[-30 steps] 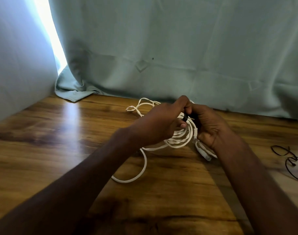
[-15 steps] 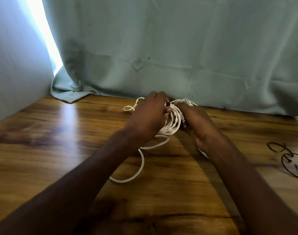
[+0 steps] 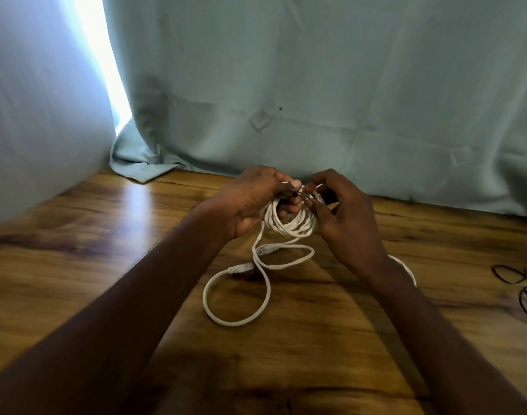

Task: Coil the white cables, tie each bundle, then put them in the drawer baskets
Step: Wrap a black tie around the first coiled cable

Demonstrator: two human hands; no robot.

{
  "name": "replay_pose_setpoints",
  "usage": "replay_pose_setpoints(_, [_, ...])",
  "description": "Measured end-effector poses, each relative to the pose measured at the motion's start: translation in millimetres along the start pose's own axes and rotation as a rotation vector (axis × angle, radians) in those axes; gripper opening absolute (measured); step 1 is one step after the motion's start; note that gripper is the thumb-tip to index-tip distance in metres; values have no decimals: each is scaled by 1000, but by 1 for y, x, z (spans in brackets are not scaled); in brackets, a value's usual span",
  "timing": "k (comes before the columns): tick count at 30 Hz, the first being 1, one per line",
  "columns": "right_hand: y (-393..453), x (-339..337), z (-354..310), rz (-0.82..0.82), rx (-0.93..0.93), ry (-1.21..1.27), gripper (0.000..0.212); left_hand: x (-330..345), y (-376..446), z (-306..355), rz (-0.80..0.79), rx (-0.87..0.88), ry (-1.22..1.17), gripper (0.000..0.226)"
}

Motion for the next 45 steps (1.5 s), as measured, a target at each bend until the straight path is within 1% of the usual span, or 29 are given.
replay_pose_setpoints(2, [1,2,3,16,-24,-68,25,3,0,-3,-53,-51,-80,15])
replay_pose_setpoints(4, [1,1,6,29,-16,-85,27,5,0,-6,-69,-78,-128,18])
replay_pose_setpoints(6, [0,0,5,41,-12,-92,28,5,1,-8,-37,-85,-141,19])
replay_pose_setpoints(9, [-3,3,-4,40,-17,-70,29,-1,4,-12,57,-71,-124,16])
replay_pose_setpoints(12, [-4,7,-13,23,-7,-2,22,-11,5,-13,141,-31,-130,21])
replay_pose_setpoints(14, [-4,6,-17,35,-14,30,13,-14,5,-13,163,-1,-88,19])
replay_pose_setpoints(16, [-4,2,-15,69,70,164,9,-14,4,-10,178,46,-25,12])
replay_pose_setpoints(17, [-3,-1,-10,86,156,268,9,-14,4,-9,186,77,9,10])
replay_pose_setpoints(20, [-5,-3,13,133,454,626,12,-8,5,-7,156,143,79,17])
replay_pose_setpoints(21, [-6,-3,20,145,525,718,12,-5,5,-7,142,172,122,16])
replay_pose_setpoints(23, [-7,-3,27,165,583,806,14,-1,7,-5,136,248,263,15])
replay_pose_setpoints(26, [-8,-5,25,190,553,770,17,4,6,-6,153,337,438,18])
replay_pose_setpoints(29, [-7,-7,20,223,509,747,19,3,5,-4,184,383,495,19])
replay_pose_setpoints(31, [-7,-9,22,264,531,779,20,6,4,-1,176,426,567,21])
replay_pose_setpoints(33, [-9,-11,26,302,585,830,21,13,3,-1,169,465,692,25])
replay_pose_setpoints(35, [-10,-11,28,305,627,880,22,18,1,-2,192,490,761,30])
replay_pose_setpoints(37, [-9,-11,28,286,615,835,20,17,0,-3,235,513,778,30])
replay_pose_setpoints(40, [-7,-14,22,265,510,661,20,11,-2,-1,304,527,788,28])
replay_pose_setpoints(43, [-8,-15,20,296,466,556,23,6,-2,1,323,512,740,29])
replay_pose_setpoints(45, [-8,-17,22,304,471,494,16,0,0,-2,332,471,655,30])
Point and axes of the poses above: each hand's wrist, its own y-axis towards the middle knuckle, its own x-axis out of the palm, z = x × y, the point moved 7 cm from there along y, towards the middle knuckle, and after that the axes turned 4 degrees about x, right-handed, at the moved point
